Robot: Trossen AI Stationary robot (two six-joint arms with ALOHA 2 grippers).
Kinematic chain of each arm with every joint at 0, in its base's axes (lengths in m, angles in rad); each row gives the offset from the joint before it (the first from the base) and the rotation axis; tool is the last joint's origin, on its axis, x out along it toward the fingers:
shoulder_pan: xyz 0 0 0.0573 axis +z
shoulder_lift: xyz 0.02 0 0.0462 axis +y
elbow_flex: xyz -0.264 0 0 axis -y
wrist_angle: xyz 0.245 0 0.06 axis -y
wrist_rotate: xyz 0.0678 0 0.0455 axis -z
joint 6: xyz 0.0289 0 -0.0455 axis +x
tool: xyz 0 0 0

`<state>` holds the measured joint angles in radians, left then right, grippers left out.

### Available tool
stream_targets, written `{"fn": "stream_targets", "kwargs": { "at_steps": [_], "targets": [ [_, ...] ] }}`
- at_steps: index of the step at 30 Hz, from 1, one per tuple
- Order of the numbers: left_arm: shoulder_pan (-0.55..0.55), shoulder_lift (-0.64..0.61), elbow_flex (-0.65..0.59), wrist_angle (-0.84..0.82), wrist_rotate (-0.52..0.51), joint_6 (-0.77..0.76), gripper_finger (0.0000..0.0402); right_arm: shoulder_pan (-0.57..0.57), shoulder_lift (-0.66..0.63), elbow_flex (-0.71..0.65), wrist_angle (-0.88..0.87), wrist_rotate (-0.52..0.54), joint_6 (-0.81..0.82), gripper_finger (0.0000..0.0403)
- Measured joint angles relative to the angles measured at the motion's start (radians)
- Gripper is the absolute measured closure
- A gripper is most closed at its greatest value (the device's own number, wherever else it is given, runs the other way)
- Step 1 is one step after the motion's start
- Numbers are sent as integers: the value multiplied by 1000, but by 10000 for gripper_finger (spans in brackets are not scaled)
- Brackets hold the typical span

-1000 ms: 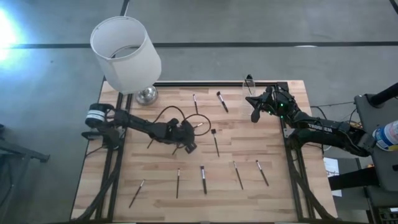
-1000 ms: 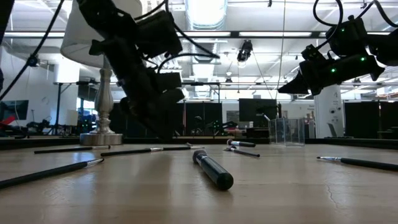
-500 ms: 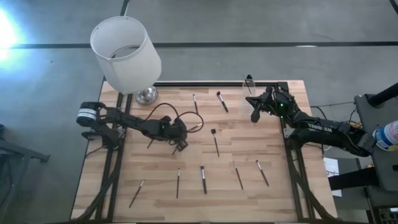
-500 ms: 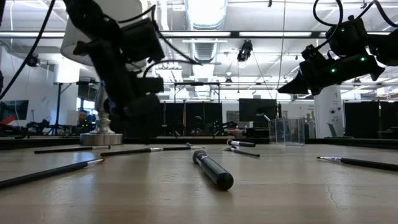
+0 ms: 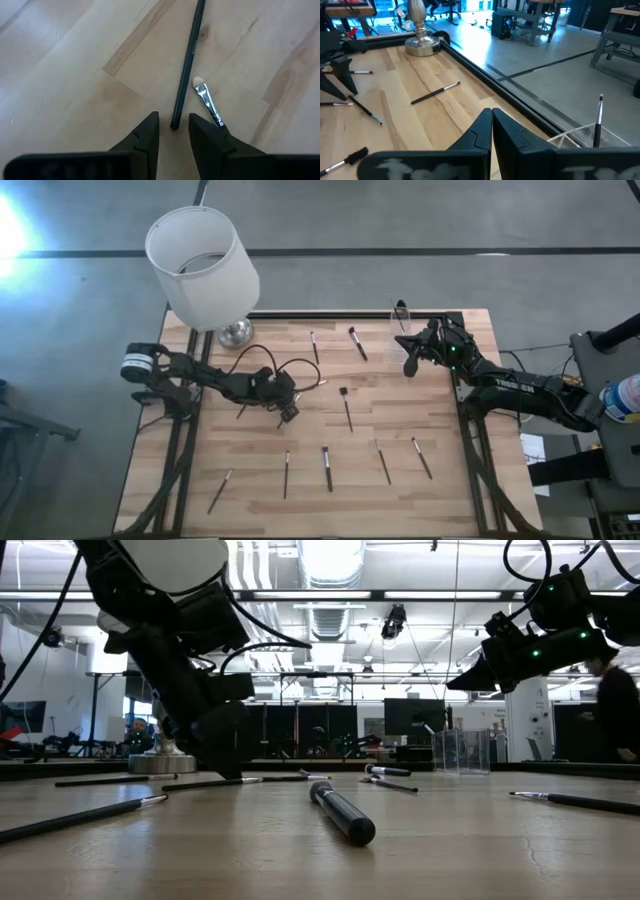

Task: Put items in baskets/containers
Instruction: Put the eyeshadow brush into the transparent organizer

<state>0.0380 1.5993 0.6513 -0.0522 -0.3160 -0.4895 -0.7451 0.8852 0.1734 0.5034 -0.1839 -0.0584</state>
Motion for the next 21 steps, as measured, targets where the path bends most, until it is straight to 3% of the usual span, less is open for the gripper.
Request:
{"fn": "stream_targets", "kwargs": {
  "at_steps": [6,13,21],
  "targets": [
    [0,1,-36,34,-5,4,390,70,6,0,3,-55,11,394],
    [0,3,-117,184,-6,19,399,213,85,1,54,-62,65,394],
    [-1,4,-235,425,-11,13,400,293,353,102,116,-60,181,373]
  ]
}}
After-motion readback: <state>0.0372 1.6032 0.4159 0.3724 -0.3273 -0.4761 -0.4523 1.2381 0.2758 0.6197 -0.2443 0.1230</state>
